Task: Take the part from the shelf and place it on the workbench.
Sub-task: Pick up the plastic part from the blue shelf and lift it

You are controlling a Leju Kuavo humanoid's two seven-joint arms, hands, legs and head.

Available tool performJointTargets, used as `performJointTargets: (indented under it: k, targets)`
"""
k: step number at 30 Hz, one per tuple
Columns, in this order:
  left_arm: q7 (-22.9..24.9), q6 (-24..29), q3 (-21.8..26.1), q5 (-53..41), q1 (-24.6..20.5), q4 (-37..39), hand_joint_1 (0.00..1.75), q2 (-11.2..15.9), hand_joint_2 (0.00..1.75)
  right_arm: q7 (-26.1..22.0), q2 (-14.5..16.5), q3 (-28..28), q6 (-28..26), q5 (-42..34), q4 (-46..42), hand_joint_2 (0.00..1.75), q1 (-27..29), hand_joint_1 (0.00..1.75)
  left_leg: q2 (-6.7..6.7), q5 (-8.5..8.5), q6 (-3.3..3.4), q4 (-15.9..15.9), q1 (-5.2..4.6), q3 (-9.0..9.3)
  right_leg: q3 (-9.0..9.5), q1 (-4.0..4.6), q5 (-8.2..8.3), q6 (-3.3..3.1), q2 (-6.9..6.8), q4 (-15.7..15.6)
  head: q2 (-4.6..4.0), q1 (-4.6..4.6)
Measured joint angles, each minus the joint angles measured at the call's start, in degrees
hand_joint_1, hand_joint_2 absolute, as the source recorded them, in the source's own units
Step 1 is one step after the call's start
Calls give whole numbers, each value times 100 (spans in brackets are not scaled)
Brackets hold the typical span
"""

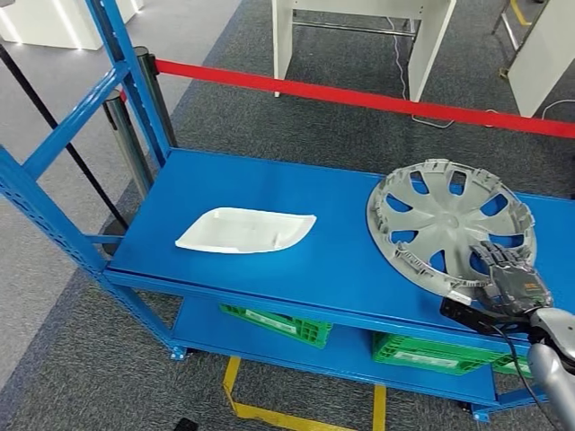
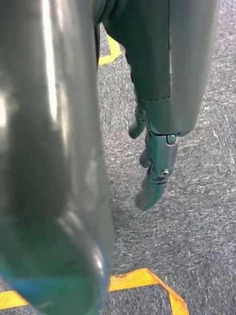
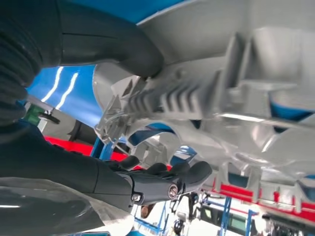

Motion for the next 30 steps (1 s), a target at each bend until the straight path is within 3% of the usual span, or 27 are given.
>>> performJointTargets:
  k: [2, 4, 5, 6, 7, 9, 11, 15, 17, 18, 20, 21, 22, 24, 26, 30]
  targets:
    - [1, -3, -20, 0, -4, 0, 0, 7, 0, -2, -32, 54, 4, -2, 80, 175, -37, 0, 3, 44, 50, -39, 22, -10, -234, -3, -288, 46, -4, 462, 0, 25]
    - [1, -8, -34, 0, 5, 0, 0, 9, 0, -2, -40, 96, 6, -2, 143, 175, -53, 0, 4, 52, 65, -38, 17, -32, -595, -3, -633, 80, -8, 1232, 0, 36]
    - [2, -9, -40, 0, 13, 0, 0, 10, 0, -3, -41, 113, 5, -3, 167, 175, -54, 0, 5, 53, 66, -37, 13, -36, -724, -3, -701, 90, -8, 1496, 0, 33]
    - [2, -9, -45, 0, 18, 0, 0, 13, 0, -5, -43, 128, 4, -3, 183, 175, -56, 0, 6, 52, 66, -35, 11, -36, -757, -3, -656, 94, -9, 1551, 0, 35]
    - [2, -10, -50, 0, 20, 0, 0, 14, 0, -7, -46, 139, 2, -4, 195, 175, -64, 0, 6, 51, 64, -35, 12, -30, -678, -4, -510, 92, -10, 1378, 0, 34]
    - [2, -12, -58, 0, 18, 0, 0, 13, 0, -14, -59, 160, 0, -5, 207, 175, -98, 0, 5, 40, 47, -31, 11, -14, -296, -5, -126, 76, -15, 585, 0, 36]
    - [2, -15, -62, 0, 10, 0, 0, 13, 0, -21, -67, 184, -4, -7, 215, 175, -140, 0, 4, 26, 1, -15, -5, -16, 18, 7, 50, 25, -11, -12, 0, 30]
    - [2, -14, -65, -1, 5, 0, 0, 17, 0, -28, -69, 225, -7, -13, 219, 175, -199, 0, 2, -16, -120, 45, 11, -36, 103, 24, 77, -119, -15, -137, 0, 24]
    - [2, -14, -68, -12, 3, 0, 0, 19, 0, -38, -73, 242, 27, -53, 221, 175, -235, 0, 2, -265, -182, 418, 26, -187, 117, 4, 99, -184, -33, -160, 0, 7]
    - [2, -13, -72, -20, 4, 0, 0, 19, 0, -54, -80, 257, 66, -96, 231, 175, -253, 15, 3, -463, -207, 777, 36, -340, 114, 5, 99, -198, -38, -160, 0, -1]
    - [-3, -4, -90, -33, 15, 0, 0, 19, 0, -123, -109, 309, 215, -243, 279, 175, -304, 102, 3, -768, -239, 1488, 57, -646, 108, 6, 99, -209, -43, -158, 0, -5]
    - [-8, 2, -103, -35, 21, 0, 0, 19, 0, -176, -136, 343, 327, -341, 317, 175, -340, 146, 3, -781, -247, 1638, 65, -704, 108, 6, 100, -209, -43, -157, 0, -6]
    - [-15, 10, -114, -38, 25, 0, 0, 20, 0, -234, -169, 376, 451, -443, 353, 175, -383, 175, 3, -675, -248, 1549, 75, -651, 113, 5, 99, -206, -42, -156, 0, -6]
    - [-29, 22, -131, -40, 25, 0, 0, 27, 0, -356, -275, 461, 718, -663, 431, 175, -469, 175, 4, -292, -238, 854, 95, -305, 134, 3, 94, -186, -40, -154, 0, -5]
    - [-43, 36, -147, -43, 14, 0, 0, 30, 0, -470, -414, 565, 954, -870, 503, 175, -555, 175, -1, -84, -207, 200, 94, 1, 131, 20, 85, -127, -37, -139, 0, -6]
    - [-62, 72, -181, -42, 17, 0, 0, 29, 0, -638, -689, 822, 1273, -1239, 639, 175, -723, 175, -10, -63, -63, 30, 63, 47, 92, 6, 80, 9, -37, -136, 0, -3]
